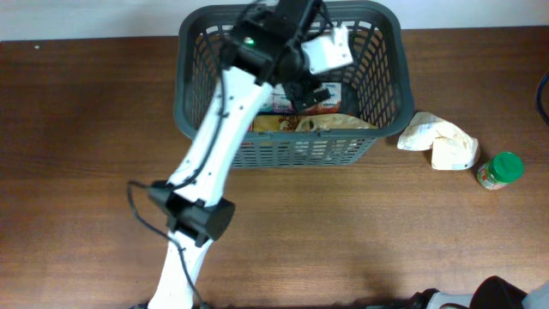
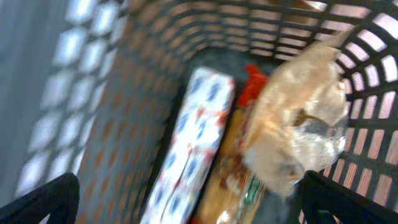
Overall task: Pack container
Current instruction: 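Lift the snack bag into the basket and open the left gripper, then withdraw the left gripper to the left side of the table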
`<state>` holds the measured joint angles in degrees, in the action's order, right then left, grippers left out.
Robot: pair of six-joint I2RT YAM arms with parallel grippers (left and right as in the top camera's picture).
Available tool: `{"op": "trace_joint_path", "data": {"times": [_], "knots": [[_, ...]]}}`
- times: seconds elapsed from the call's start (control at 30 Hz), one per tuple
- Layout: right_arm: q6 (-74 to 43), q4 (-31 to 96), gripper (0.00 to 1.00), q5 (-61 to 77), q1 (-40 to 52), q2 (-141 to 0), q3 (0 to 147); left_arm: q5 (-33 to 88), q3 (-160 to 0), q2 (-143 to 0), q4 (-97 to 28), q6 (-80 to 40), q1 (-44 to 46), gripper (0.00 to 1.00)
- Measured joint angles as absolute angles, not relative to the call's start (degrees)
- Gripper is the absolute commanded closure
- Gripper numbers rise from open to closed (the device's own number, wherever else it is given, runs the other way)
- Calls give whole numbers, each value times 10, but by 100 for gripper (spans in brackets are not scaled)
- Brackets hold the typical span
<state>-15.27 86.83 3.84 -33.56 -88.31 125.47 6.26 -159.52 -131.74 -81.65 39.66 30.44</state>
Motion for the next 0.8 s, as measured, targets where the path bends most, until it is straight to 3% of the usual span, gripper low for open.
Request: {"op": "trace_joint_path", "data": {"times": [0.17,0.37,0.57,0.8], "knots": [[-153,868,1,38,-336,-883,1255,33,-1597,-1225,-830,304,229,1],[-153,868,1,38,-336,-883,1255,20,-1612,-1132,-868,193,54,1],[-153,868,1,38,-336,-883,1255,39,-1607,-1126,-907,138,-82,1],[-153,868,1,38,-336,-883,1255,47,-1524,-1129,-878,108,-171,1]]}}
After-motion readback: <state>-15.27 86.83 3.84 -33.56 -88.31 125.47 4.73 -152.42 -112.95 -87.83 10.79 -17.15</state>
